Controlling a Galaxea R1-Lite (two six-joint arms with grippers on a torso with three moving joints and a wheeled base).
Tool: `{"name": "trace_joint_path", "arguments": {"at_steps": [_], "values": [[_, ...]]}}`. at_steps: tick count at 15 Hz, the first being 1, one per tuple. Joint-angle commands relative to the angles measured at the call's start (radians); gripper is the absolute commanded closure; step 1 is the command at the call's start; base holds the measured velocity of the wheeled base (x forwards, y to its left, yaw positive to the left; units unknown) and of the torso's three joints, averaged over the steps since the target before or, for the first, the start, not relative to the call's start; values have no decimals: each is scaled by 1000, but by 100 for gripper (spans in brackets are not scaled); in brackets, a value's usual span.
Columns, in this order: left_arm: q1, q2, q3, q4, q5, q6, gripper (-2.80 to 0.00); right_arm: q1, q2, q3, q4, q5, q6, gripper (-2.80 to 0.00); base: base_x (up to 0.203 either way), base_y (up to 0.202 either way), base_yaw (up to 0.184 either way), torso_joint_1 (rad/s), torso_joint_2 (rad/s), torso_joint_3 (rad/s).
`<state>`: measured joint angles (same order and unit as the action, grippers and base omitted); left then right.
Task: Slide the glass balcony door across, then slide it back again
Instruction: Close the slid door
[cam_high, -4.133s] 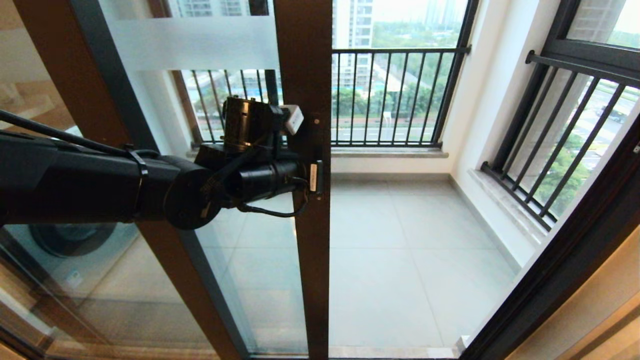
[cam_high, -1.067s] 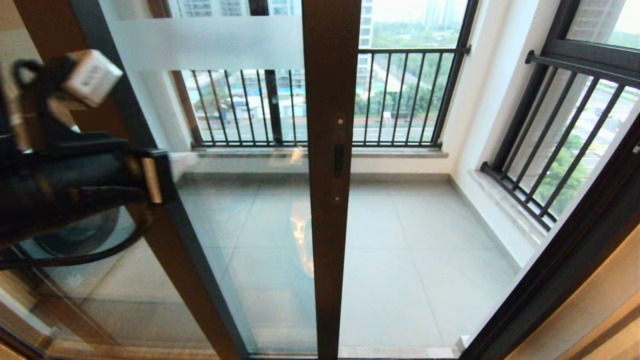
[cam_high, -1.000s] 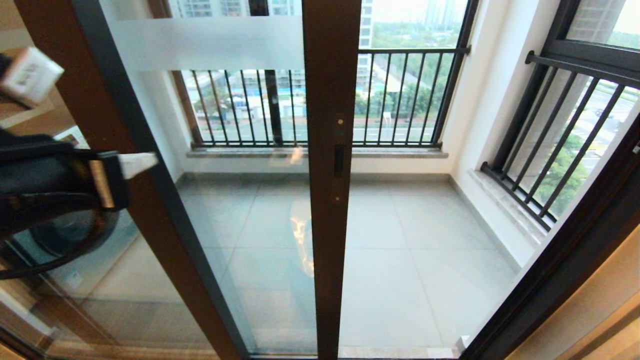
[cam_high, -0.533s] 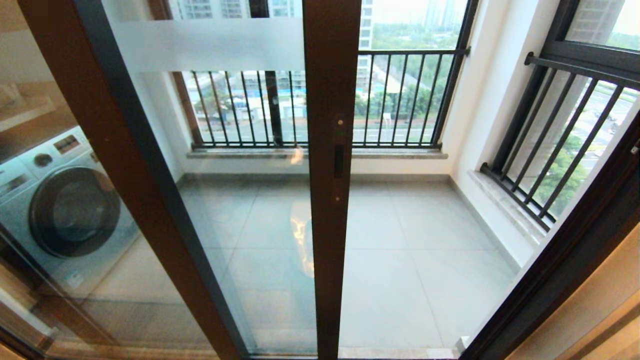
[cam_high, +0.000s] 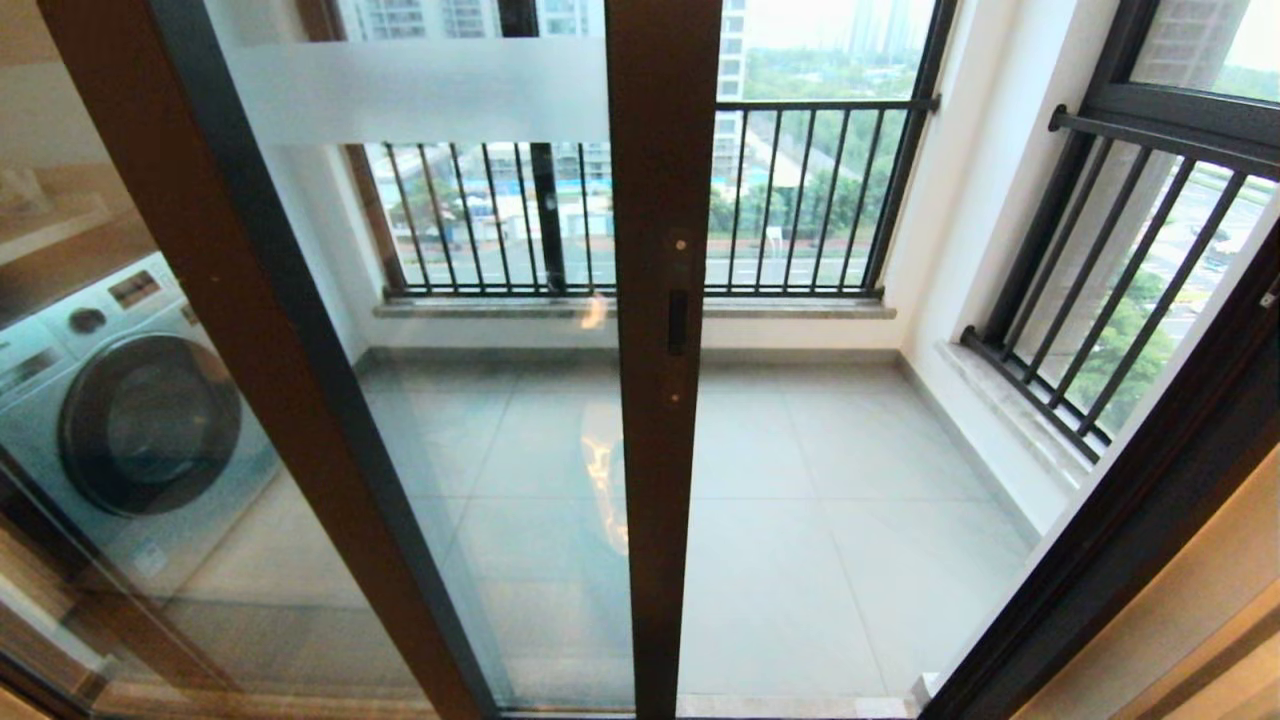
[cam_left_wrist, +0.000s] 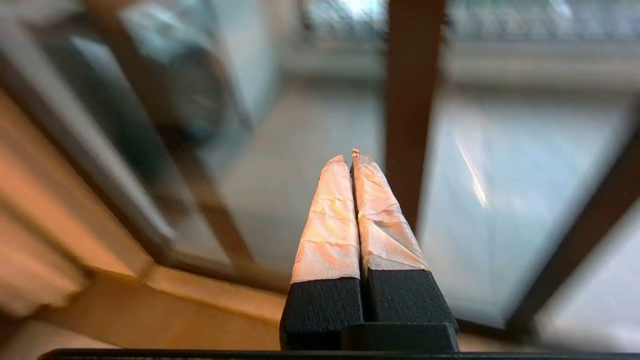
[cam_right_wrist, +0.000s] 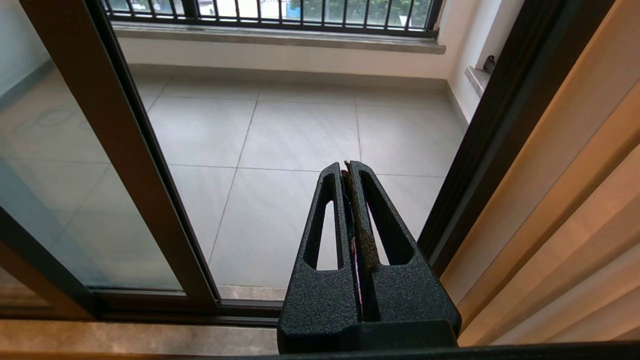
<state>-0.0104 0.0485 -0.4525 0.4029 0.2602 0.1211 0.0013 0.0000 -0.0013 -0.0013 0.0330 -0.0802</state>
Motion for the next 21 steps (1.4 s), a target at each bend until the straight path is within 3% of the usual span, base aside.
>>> {"name": "trace_joint_path", "arguments": {"at_steps": [1,3,4,9,11,15,17,21], "values": [[3,-49,255,-122,-103,7,0,0,2,0,0,1,-1,0,0,0,0,0,0,0],[4,-49,413,-309,-275,-5,0,0,2,0,0,1,-1,0,0,0,0,0,0,0],[4,-48,434,-351,-317,-12,0,0,2,0,0,1,-1,0,0,0,0,0,0,0],[4,-48,434,-355,-302,-69,0,0,2,0,0,1,-1,0,0,0,0,0,0,0],[4,-48,434,-357,-262,-105,0,0,2,0,0,1,-1,0,0,0,0,0,0,0],[4,-48,435,-363,-257,-110,0,0,2,0,0,1,-1,0,0,0,0,0,0,0],[4,-49,477,-501,-261,-110,0,0,2,0,0,1,-1,0,0,0,0,0,0,0],[4,-49,486,-515,-263,-116,0,0,2,0,0,1,-1,0,0,0,0,0,0,0]]}}
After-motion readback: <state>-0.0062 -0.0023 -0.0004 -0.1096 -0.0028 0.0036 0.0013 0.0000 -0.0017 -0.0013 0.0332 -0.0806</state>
